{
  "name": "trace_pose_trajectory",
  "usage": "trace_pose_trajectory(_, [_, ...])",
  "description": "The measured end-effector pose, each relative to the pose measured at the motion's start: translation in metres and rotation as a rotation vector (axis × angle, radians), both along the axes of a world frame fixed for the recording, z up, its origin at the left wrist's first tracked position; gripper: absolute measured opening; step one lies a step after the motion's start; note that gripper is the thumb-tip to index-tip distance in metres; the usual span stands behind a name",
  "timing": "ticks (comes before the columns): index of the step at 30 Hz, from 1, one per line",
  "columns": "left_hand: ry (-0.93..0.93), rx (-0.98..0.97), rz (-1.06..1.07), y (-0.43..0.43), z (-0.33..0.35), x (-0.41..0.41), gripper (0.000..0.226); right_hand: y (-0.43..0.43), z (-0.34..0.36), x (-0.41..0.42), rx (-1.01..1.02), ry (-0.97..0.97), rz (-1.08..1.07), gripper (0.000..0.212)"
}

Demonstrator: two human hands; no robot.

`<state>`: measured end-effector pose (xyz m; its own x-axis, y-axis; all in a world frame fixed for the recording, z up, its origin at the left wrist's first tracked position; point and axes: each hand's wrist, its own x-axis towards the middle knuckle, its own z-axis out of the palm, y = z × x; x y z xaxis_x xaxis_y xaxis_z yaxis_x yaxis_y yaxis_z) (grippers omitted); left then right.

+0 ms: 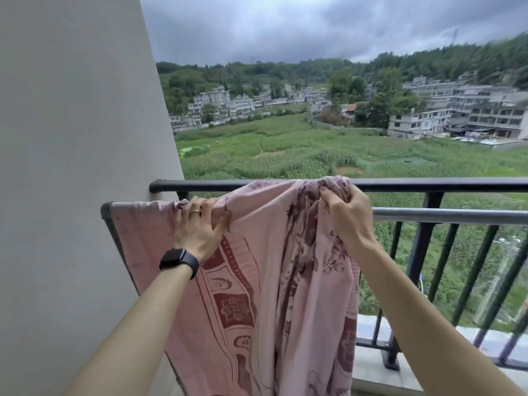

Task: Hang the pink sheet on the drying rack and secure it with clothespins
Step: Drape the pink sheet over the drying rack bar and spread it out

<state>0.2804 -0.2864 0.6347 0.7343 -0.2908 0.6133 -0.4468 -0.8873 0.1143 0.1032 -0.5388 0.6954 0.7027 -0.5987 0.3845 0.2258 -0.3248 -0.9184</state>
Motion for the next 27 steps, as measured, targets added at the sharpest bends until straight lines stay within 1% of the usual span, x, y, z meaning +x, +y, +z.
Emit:
trace_pose_trajectory(2, [-0.041, 0.006, 0.011, 0.006, -0.003, 0.005, 0.063, -0.022, -0.002, -0.012, 0.099, -0.090, -0.094, 0.013])
trace_pose_trajectory(3, [-0.042, 0.005, 0.011, 0.007, -0.004, 0.006, 0.061, -0.037, -0.006, -0.019, 0.126, -0.115, -0.176, 0.012])
trace_pose_trajectory(4, [-0.042, 0.000, 0.006, 0.007, -0.004, 0.006, 0.061, -0.049, -0.010, -0.029, 0.132, -0.122, -0.272, 0.011])
trace_pose_trajectory(6, [-0.064, -0.040, 0.018, -0.001, -0.004, 0.004, 0.058, -0.073, -0.028, -0.047, 0.062, -0.053, -0.436, 0.012])
trace_pose_trajectory(7, [-0.087, -0.074, 0.029, -0.008, -0.003, 0.001, 0.055, -0.080, -0.038, -0.054, 0.002, 0.021, -0.473, 0.020])
trace_pose_trajectory(8, [-0.112, -0.114, 0.025, -0.019, -0.003, -0.004, 0.051, -0.084, -0.045, -0.060, -0.053, 0.090, -0.480, 0.033])
trace_pose_trajectory(9, [-0.139, -0.150, 0.000, -0.033, -0.003, -0.010, 0.048, -0.088, -0.052, -0.064, -0.086, 0.128, -0.471, 0.047])
trace_pose_trajectory(10, [-0.175, -0.168, -0.040, -0.050, -0.002, -0.019, 0.045, -0.089, -0.054, -0.067, -0.096, 0.142, -0.452, 0.054])
trace_pose_trajectory(11, [-0.217, -0.170, -0.092, -0.069, 0.001, -0.029, 0.044, -0.089, -0.055, -0.068, -0.084, 0.140, -0.436, 0.053])
trace_pose_trajectory(13, [-0.245, -0.144, -0.210, -0.111, 0.007, -0.049, 0.043, -0.090, -0.054, -0.068, -0.033, 0.117, -0.401, 0.041])
trace_pose_trajectory(14, [-0.217, -0.126, -0.247, -0.128, 0.009, -0.058, 0.044, -0.088, -0.052, -0.069, -0.006, 0.095, -0.374, 0.035])
trace_pose_trajectory(16, [-0.165, -0.102, -0.250, -0.148, 0.007, -0.067, 0.047, -0.092, -0.047, -0.071, 0.002, 0.074, -0.364, 0.022])
trace_pose_trajectory(18, [-0.188, -0.091, -0.223, -0.150, 0.001, -0.065, 0.049, -0.103, -0.042, -0.079, -0.012, 0.018, -0.454, 0.015])
trace_pose_trajectory(20, [-0.236, -0.070, -0.211, -0.146, -0.001, -0.060, 0.050, -0.122, -0.037, -0.091, -0.011, -0.044, -0.601, 0.012])
trace_pose_trajectory(22, [-0.262, -0.068, -0.209, -0.144, -0.001, -0.057, 0.047, -0.138, -0.044, -0.101, -0.038, 0.030, -0.700, 0.024])
trace_pose_trajectory(25, [-0.280, -0.128, -0.197, -0.152, -0.006, -0.061, 0.043, -0.140, -0.085, -0.104, -0.065, 0.177, -0.652, 0.049])
trace_pose_trajectory(27, [-0.271, -0.157, -0.191, -0.156, -0.011, -0.063, 0.041, -0.131, -0.117, -0.106, -0.174, 0.179, -0.732, 0.067])
